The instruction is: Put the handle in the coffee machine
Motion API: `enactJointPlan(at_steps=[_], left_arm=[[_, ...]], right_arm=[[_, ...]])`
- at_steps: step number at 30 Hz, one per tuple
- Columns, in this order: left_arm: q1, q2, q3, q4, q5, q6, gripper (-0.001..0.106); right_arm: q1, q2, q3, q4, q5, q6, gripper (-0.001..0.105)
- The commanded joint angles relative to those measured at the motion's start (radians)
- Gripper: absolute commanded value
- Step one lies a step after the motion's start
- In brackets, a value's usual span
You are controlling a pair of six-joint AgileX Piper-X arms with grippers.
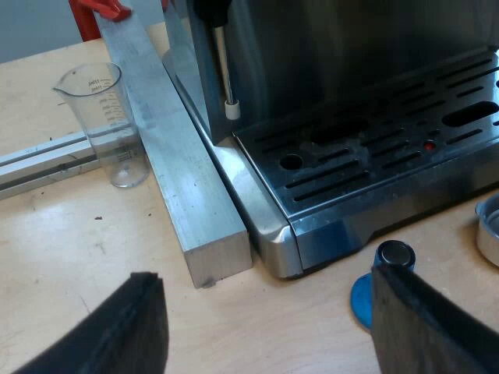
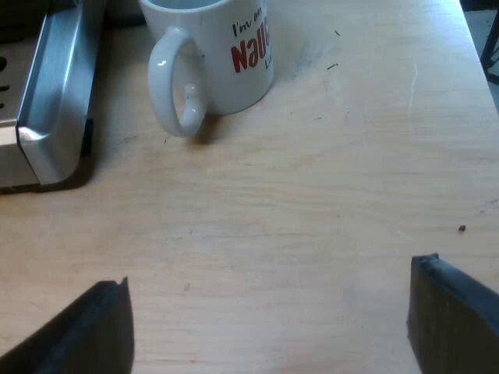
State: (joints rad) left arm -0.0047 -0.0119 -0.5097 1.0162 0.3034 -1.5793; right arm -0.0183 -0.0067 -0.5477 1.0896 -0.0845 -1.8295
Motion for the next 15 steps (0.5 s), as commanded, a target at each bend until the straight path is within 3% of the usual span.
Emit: enactJointPlan(at_steps=[1,6,11,15], left_arm=[[-0.003,-0.135,-0.001,-0.009,0.008,-0.011,0.059],[-0.003,-0.135,-0.032,0.026,0.008,-0.011,0.059],[-0.003,-0.117,-0.073,0.083,0.049,-0.011,0.059],[-0.003,-0.072,-0.097,0.092,0.129,-0.011,0.064]], right_arm=[[0.001,-0.045,-0.008,-0.008,-0.003,0.03,0.069],[0.001,-0.043,-0.037,0.007,-0.003,0.058,0.054],[0.001,-0.009,-0.112,0.104,-0.003,0.049,0.054],[0.001,0.058,-0.183,0.198,-0.035,-0.01,0.065]])
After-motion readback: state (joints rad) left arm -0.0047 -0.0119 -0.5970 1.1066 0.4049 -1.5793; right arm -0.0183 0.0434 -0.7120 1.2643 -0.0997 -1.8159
